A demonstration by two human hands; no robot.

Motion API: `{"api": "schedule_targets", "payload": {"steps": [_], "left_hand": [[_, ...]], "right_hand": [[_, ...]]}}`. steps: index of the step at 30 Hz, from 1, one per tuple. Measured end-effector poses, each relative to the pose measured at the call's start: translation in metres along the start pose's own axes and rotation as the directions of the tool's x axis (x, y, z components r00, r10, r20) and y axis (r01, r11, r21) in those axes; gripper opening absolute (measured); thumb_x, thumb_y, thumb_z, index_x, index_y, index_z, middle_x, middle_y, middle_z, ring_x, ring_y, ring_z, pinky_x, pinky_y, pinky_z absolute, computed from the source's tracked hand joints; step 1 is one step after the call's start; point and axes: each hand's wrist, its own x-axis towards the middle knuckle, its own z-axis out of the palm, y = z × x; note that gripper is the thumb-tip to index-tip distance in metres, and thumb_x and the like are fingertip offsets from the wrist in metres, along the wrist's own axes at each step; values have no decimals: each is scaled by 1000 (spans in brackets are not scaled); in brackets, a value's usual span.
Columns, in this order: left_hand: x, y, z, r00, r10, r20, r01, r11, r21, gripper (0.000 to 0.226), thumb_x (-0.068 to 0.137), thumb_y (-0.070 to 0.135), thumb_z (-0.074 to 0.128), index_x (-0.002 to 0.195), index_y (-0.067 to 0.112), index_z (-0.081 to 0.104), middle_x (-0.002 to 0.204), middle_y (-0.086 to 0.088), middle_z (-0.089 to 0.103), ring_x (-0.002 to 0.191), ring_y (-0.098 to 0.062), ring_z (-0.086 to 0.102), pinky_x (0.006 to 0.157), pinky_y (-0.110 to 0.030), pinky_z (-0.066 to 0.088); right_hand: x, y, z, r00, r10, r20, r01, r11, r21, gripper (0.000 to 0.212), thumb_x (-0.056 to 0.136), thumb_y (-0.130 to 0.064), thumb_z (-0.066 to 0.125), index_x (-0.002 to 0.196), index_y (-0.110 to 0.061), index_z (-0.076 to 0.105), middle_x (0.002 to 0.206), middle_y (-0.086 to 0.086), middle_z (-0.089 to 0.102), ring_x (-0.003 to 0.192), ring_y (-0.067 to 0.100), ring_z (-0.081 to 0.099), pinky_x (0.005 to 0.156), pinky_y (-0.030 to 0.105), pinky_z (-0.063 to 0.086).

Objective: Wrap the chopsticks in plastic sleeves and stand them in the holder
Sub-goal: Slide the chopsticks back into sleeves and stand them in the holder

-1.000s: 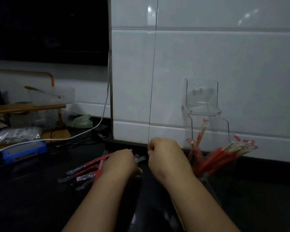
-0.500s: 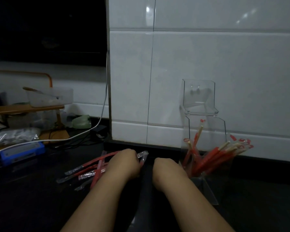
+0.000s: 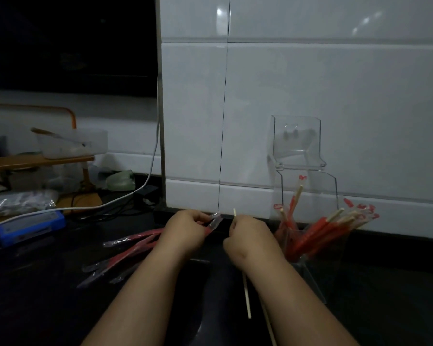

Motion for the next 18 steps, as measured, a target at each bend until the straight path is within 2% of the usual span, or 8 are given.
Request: {"api": "schedule_targets", "payload": {"steps": [1,5,8,9,11,13,15,18], "left_hand": [[-1,1,0,1000,5,11,-4,1000,-9,5,86,22,77,88,26,75,91,-1,74,91,-15,68,91,-30,53],[-4,5,0,999,-40,32,43,992,-121,32,83,10,74,115,13,72,109,-2,73,105,-17,65,103,-37,48],[-5,10,-1,998,-61,-10,56,962,-269,56,62,16,73,117,11,70,110,-7,73,105,-22,67,104,-42,49],[-4,11,-1,997,-82,2,78,936,-343,59,57,11,66,116,11,69,105,-10,74,103,-26,69,102,-46,51],[-2,12,-2,994,-101,41,108,898,-426,56,64,-6,51,114,13,68,95,-12,76,99,-30,70,96,-51,54],[0,10,-4,995,-91,32,96,903,-419,59,73,-17,41,111,19,67,87,-8,77,96,-27,70,93,-45,55],[-1,10,-6,998,-70,-5,62,912,-406,58,78,-18,42,114,22,66,89,-10,75,89,-25,67,76,-34,54],[-6,14,-8,997,-23,-72,-13,886,-463,50,89,-12,53,116,28,62,98,-4,72,79,-16,64,57,-24,46]], "right_hand": [[0,-1,0,1000,-6,-15,7,1000,22,21,85,-15,58,105,-14,62,109,8,65,102,28,61,79,29,47],[-3,-2,-3,996,-36,-87,48,989,142,16,88,-19,51,101,-16,59,103,5,64,97,27,59,76,30,45],[-1,-4,-4,982,-24,-187,85,944,320,8,88,-17,51,89,-23,56,90,-1,59,88,24,56,70,27,38],[0,-4,-5,976,-24,-216,106,920,377,10,89,-14,51,88,-23,56,88,-2,58,87,22,55,67,26,37],[1,-5,-4,970,-15,-244,133,870,475,15,90,-9,51,90,-23,56,90,-3,57,85,17,53,60,23,36],[4,-5,-1,966,-2,-257,141,838,527,19,92,-7,51,97,-23,60,96,-2,59,88,15,54,64,22,36],[5,-5,3,962,11,-273,149,817,557,21,95,-8,51,103,-23,63,102,-1,62,93,15,56,73,21,39],[6,-6,5,960,37,-276,165,721,673,24,96,-9,47,96,-28,61,103,-2,67,96,19,62,83,35,53]]}}
